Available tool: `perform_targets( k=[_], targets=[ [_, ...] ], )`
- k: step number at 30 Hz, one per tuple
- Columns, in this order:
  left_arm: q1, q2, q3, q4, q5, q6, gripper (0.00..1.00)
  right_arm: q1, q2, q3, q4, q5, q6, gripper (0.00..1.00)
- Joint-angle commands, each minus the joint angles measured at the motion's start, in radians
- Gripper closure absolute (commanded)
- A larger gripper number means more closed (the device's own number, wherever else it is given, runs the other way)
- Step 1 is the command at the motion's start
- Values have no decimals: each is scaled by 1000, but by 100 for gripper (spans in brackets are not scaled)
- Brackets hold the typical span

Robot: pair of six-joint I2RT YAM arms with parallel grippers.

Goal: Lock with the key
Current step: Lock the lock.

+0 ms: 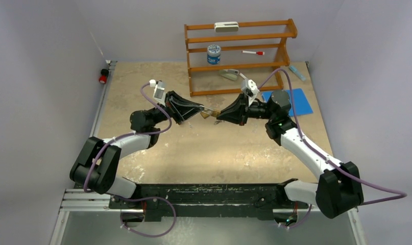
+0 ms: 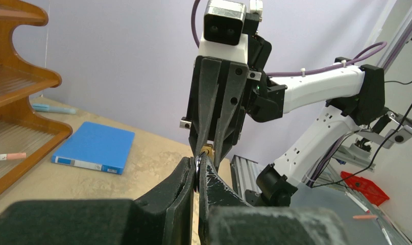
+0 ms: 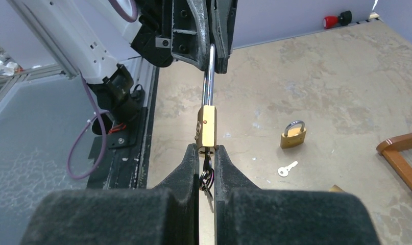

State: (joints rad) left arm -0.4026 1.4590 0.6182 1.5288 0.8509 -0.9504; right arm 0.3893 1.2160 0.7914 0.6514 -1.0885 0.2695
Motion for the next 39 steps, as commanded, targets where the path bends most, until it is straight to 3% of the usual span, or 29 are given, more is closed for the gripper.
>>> perform_targets(
  k=[1,7,10,19,39],
  targets=[
    [54,-12,22,103,-20,22,100,7,-13,78,36,-157,22,100],
    [59,-1,24,128,-28,-4,100,7,11,77,96,-157,58,100],
    [58,33,21,199,-31,-57,100,7,32,79,161,-151,95,100],
    [49,42,18,204,-48,-62,100,9,116,94,399,-147,249,100],
    [-48,102,26,190,-75,-12,100,114,204,215,374,-102,222,100]
  ],
)
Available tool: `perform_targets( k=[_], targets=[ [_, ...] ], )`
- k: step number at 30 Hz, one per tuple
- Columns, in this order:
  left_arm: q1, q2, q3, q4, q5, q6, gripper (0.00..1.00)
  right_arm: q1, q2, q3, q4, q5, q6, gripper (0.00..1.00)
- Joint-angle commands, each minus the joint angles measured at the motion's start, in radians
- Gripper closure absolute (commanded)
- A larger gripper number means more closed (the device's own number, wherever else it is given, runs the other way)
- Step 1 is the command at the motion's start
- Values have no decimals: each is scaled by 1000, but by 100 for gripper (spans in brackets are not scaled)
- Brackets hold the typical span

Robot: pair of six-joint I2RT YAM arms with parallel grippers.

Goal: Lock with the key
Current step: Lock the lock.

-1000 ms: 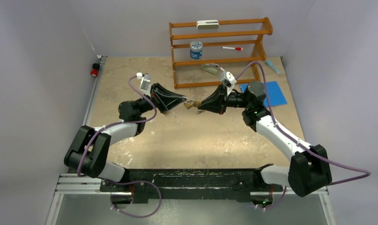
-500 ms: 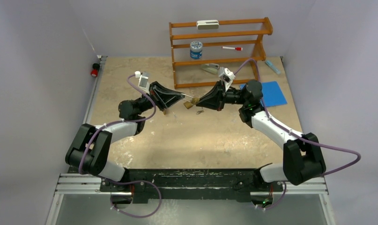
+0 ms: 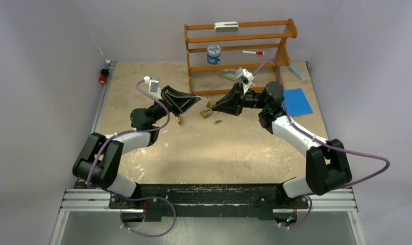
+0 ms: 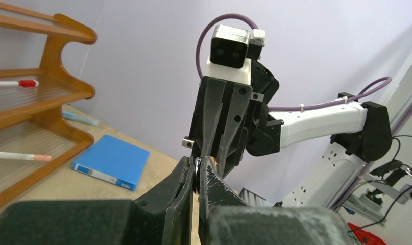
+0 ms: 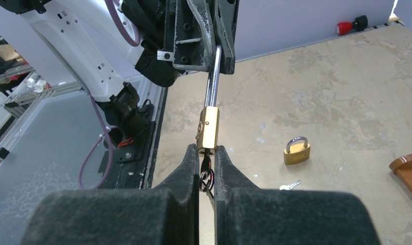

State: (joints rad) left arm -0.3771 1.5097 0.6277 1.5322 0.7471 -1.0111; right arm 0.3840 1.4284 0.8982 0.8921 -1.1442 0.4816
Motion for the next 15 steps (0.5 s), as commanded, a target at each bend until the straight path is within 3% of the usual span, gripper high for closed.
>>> perform_targets(
  k=[1,8,15],
  targets=[
    [-78,53,16,178,28,59,100,125,-2,111,145,-48,19,100],
    [-125,86,-2,150,11,110,100,133,36,137,344,-36,177,100],
    [-158,132,-60,199,-8,106,100,133,31,177,355,6,158,100]
  ],
)
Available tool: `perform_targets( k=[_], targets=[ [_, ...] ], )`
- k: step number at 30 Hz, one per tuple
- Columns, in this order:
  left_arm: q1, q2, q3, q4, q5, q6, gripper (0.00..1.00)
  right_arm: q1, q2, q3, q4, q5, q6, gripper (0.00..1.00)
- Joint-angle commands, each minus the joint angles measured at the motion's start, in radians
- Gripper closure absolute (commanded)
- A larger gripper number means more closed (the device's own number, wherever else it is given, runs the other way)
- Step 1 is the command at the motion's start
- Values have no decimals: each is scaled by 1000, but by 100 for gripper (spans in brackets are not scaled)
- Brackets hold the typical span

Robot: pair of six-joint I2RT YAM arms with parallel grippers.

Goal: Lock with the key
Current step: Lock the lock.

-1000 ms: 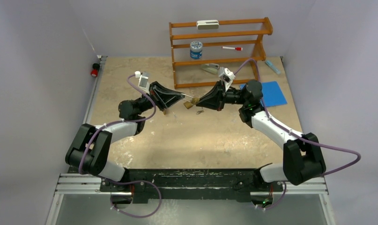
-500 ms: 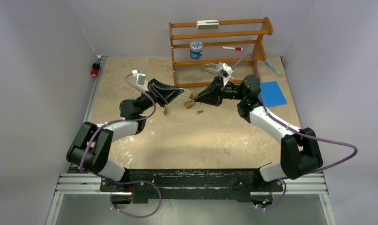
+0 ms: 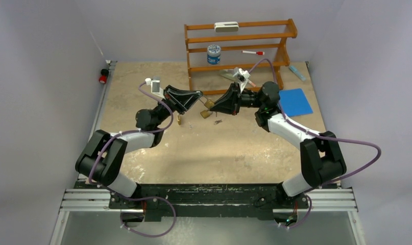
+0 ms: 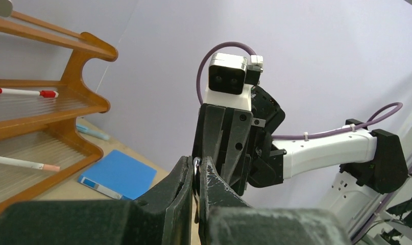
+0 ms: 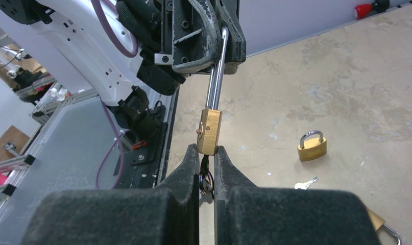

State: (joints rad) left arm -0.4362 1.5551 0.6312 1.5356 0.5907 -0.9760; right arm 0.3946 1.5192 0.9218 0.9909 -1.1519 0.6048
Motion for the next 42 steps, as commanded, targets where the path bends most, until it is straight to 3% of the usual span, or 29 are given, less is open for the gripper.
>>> perform_targets(
  k=[1,14,20,23,33,42],
  targets=[
    [-99,86,-74,196,146,78,100,122,-55,163,276,7,53,100],
    [-118,105,-104,196,131,128,100,120,60,299,679,-43,437,100],
    [-148,98,-100,196,128,122,100,119,98,316,685,-29,447,100],
    [-145,71,-104,197,118,134,100,120,74,285,628,-29,398,100],
    [21,-56,-20,197,112,63,100,106,-135,30,130,19,22,100],
    [117,-201,-36,160,106,43,100,72,-224,-205,10,55,-65,100]
  ],
)
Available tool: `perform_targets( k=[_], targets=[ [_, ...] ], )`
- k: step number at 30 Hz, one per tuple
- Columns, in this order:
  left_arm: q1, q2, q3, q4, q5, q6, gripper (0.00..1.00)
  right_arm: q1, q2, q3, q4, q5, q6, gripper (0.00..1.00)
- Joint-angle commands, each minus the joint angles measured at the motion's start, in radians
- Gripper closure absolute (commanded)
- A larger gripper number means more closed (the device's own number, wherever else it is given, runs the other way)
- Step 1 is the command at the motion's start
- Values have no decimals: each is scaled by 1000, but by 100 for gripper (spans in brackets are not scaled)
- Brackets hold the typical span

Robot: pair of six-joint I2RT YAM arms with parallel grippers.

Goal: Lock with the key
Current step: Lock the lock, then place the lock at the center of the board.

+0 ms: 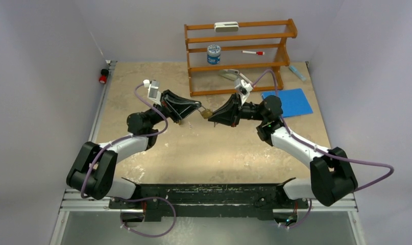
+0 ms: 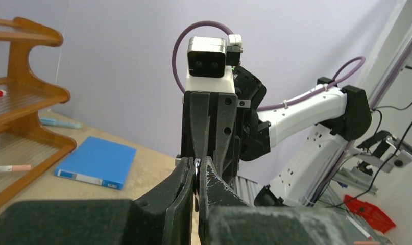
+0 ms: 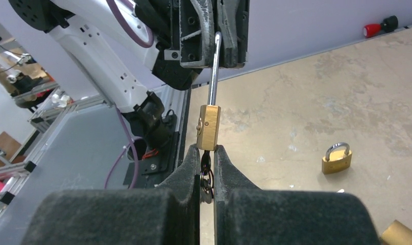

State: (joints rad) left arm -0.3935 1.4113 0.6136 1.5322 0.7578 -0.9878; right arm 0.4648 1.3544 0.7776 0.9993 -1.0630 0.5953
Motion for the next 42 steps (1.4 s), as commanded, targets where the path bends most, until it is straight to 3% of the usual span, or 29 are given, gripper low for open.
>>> perform_targets(
  k=[1,23,25,27,30,32,37,42],
  targets=[
    [83,-71,-30,164,-68,53,100,1,-60,-73,-6,-34,-61,100],
    [272,-235,-114,15,-250,60,100,-38,-99,-206,-174,9,-179,100],
    [272,-261,-136,-58,-277,100,100,-38,-119,-201,-237,68,-218,100],
    [267,-312,-151,-230,-327,199,100,-38,-132,-189,-287,120,-250,100],
    [183,-422,-139,-644,-532,468,100,-38,-148,-168,-366,199,-298,100],
    [120,-474,-131,-797,-681,606,100,-38,-163,-158,-421,279,-336,100],
    [88,-531,-170,-890,-885,641,100,-38,-201,-178,-435,509,-330,100],
    [88,-521,-199,-952,-972,644,100,-38,-185,-167,-456,633,-313,100]
  ],
)
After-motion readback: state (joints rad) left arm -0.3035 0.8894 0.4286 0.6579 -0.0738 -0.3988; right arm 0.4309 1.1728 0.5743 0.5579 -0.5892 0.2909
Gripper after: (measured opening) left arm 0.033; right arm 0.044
